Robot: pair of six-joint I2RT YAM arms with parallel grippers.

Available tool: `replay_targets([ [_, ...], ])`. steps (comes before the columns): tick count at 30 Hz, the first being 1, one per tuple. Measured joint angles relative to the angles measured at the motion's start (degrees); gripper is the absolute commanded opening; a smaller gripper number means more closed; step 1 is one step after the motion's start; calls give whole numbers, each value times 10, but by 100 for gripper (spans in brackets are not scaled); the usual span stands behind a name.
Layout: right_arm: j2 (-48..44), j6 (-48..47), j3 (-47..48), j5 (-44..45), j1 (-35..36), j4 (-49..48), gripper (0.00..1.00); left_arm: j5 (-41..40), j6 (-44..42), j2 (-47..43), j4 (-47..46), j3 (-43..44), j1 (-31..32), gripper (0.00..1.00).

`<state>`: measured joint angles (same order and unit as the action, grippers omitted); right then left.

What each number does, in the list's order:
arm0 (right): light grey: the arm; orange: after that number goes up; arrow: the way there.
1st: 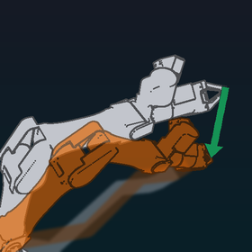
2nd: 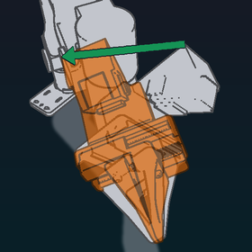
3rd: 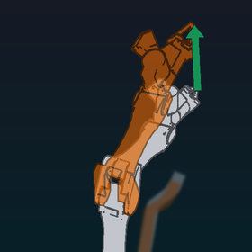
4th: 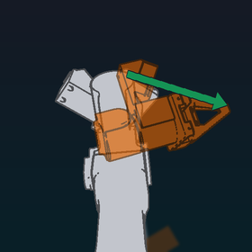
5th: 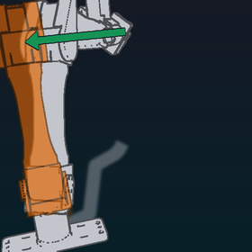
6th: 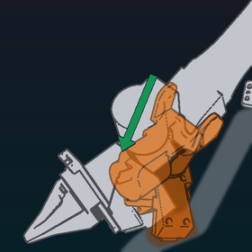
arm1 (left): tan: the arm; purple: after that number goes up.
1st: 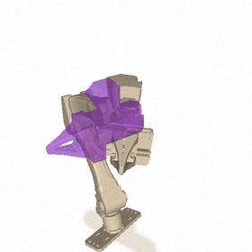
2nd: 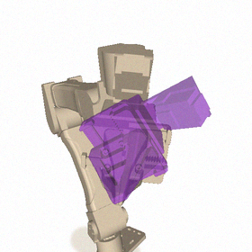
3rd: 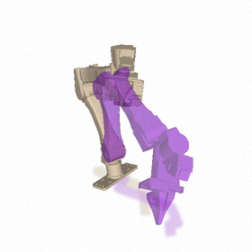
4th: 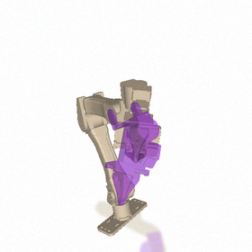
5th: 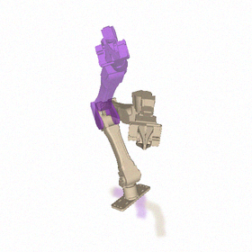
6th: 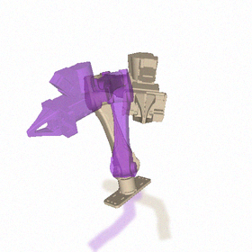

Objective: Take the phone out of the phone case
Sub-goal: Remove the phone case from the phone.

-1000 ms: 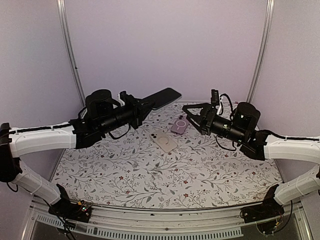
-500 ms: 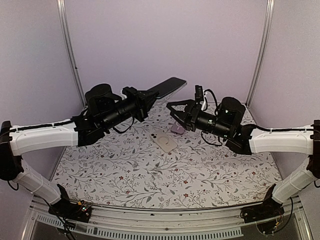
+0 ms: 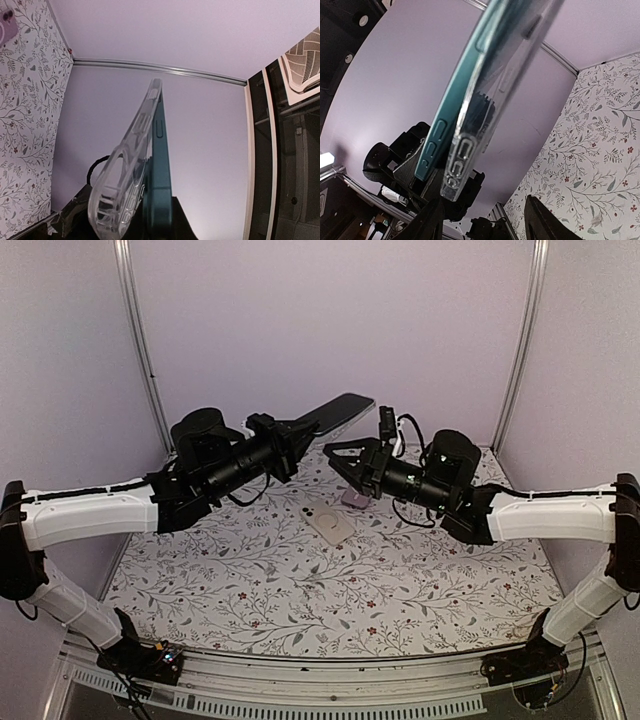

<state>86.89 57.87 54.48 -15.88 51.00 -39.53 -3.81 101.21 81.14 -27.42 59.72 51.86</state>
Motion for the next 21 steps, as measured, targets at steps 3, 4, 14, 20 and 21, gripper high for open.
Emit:
replay_targets([
  [3, 3, -2, 11, -2, 0, -2, 54, 2, 0, 0, -1, 0, 0, 0],
  [4, 5, -2, 15, -3, 0, -3, 53, 2, 0, 0, -1, 0, 0, 0],
  [14, 18, -9, 35, -7, 0, -8, 44, 2, 0, 0, -2, 0, 0, 0],
  [20, 26, -10, 40, -8, 0, -8, 40, 5, 0, 0, -1, 0, 0, 0],
  [21, 27, -10, 41, -8, 0, -8, 40, 6, 0, 0, -2, 0, 0, 0],
])
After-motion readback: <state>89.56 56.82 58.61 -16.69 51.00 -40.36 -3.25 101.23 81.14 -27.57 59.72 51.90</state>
